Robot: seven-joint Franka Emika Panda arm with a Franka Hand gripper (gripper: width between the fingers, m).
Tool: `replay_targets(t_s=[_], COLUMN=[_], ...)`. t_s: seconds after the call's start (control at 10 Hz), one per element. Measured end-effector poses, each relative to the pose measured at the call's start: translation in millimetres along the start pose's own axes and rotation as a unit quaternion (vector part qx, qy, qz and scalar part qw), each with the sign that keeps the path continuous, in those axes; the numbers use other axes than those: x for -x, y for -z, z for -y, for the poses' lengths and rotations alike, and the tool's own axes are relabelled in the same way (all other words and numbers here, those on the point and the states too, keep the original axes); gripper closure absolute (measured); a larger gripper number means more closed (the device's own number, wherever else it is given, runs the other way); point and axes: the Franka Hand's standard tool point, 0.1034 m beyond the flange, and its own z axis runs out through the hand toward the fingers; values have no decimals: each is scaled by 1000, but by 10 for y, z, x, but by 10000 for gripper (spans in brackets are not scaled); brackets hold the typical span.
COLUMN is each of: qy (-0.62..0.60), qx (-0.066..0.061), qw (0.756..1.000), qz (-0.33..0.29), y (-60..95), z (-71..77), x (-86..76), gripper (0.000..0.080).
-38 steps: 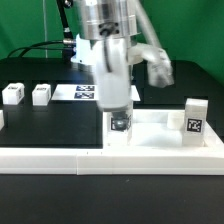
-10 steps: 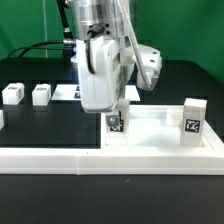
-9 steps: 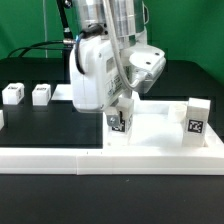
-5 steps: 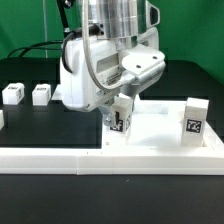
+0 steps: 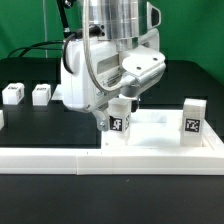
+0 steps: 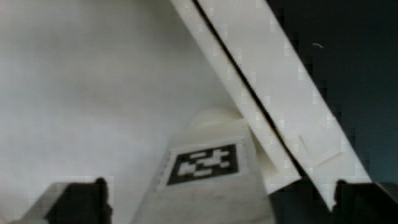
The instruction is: Assemble square table
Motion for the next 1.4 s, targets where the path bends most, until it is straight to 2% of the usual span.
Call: replay_targets(t_s=[1.1,1.2,1.4], qy=[22,79,243], qx=[0,-13,-17], qw=[1000,997,970], qz=[0,8,15], y=[-2,85,282], z=[0,15,-86], x=[0,8,-36], gripper=[151,151,151])
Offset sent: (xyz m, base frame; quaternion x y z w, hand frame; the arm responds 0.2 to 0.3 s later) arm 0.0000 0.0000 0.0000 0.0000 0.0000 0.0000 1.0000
